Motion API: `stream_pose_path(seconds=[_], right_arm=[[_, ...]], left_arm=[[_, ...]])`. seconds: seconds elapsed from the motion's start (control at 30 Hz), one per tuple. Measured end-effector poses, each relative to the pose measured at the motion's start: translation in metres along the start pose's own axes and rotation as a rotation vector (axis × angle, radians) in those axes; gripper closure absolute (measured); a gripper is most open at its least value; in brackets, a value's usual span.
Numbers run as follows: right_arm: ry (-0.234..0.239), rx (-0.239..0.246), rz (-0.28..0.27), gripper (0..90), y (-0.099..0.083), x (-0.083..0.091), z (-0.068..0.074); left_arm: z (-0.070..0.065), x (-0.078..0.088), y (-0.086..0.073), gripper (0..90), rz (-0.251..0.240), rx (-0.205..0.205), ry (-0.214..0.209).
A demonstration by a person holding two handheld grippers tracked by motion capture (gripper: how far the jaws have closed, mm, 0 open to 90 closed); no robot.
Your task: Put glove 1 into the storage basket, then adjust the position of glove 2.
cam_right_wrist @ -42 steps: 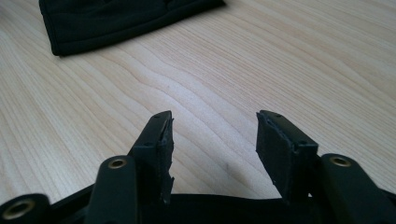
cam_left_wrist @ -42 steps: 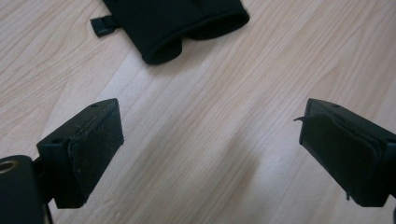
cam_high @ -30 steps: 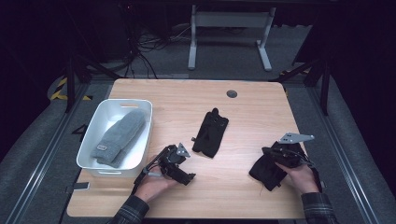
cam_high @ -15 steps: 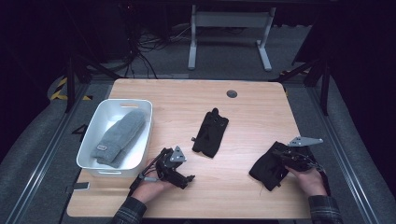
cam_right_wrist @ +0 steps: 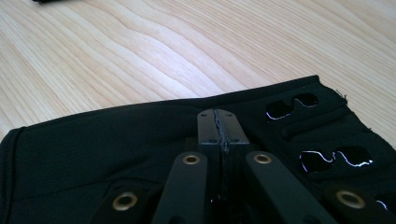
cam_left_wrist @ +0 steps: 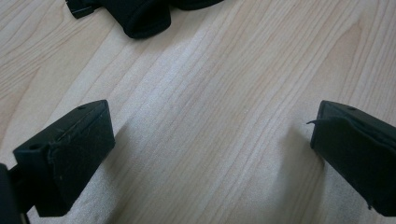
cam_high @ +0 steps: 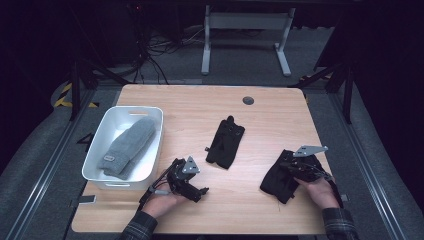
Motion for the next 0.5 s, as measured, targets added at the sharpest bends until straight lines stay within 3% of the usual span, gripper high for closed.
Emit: stream_pose_path(seconds=[0.5], right_arm=[[0.142,0.124,0.017,90.0,0.018,-0.028,0.041]], left_arm=[[0.0,0.0,0.0,0.0,-0.001,-0.001,-0.002]])
Point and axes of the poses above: each handheld gripper's, and its own axes: x roughly backward along the jaws, y roughly out of its top, z roughly to its left, the point moved 5 cm from there along -x, roughly forward along the jaws, and after that the axes turned 14 degrees about -x, right-handed, at the moved point
